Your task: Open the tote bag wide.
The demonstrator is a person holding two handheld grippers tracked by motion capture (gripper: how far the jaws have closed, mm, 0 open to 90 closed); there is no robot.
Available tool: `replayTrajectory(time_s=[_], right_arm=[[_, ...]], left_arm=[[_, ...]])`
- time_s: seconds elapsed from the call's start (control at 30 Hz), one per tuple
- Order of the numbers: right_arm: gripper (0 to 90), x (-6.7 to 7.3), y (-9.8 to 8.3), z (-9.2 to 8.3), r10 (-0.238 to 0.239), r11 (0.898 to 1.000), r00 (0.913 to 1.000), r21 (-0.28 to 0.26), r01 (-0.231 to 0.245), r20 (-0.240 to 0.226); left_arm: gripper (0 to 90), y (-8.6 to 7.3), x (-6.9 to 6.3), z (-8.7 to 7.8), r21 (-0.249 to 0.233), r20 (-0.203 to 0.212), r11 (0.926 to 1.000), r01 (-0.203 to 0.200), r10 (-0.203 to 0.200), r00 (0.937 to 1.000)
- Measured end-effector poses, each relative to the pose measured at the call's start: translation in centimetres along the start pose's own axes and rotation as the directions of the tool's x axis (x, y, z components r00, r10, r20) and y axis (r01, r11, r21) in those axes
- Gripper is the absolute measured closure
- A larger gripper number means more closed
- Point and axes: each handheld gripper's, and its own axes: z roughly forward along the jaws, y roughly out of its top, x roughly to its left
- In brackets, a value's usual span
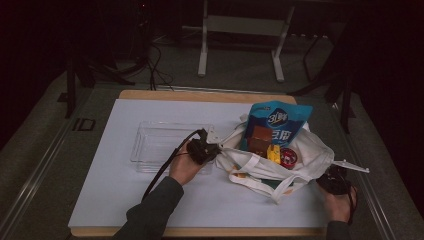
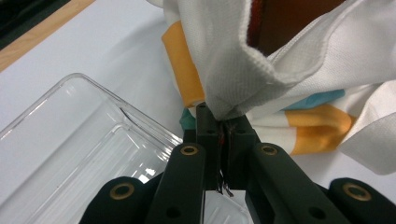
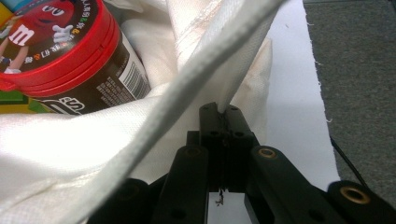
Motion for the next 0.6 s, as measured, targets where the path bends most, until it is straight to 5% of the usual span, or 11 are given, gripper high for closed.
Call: replayTrajectory(time_s=[0.13,0.3,0.6], right_arm=[[83.7,0.3,0.0,-1.0,-0.014,1.0,0.9999,-0.022,0.014,0.004],[74.2,0.7,0.0,-2.9,-0.038,0.998,0.9992,-0.057,0.037,-0.012],[68.9,1.5,1.1,-6.1,-0.094,0.988,0.9956,-0.122,0.093,-0.001]], left_arm=[[77.4,0.0,0.2,-1.4,-0.062,0.028,0.9973,0.04,-0.038,0.9989],[64.3,-0.3,0.7,-3.4,-0.123,0.053,0.9914,0.043,-0.037,0.9979],[58.7,-0.2,0.8,-5.8,-0.203,0.074,0.9772,0.06,-0.046,0.9962]])
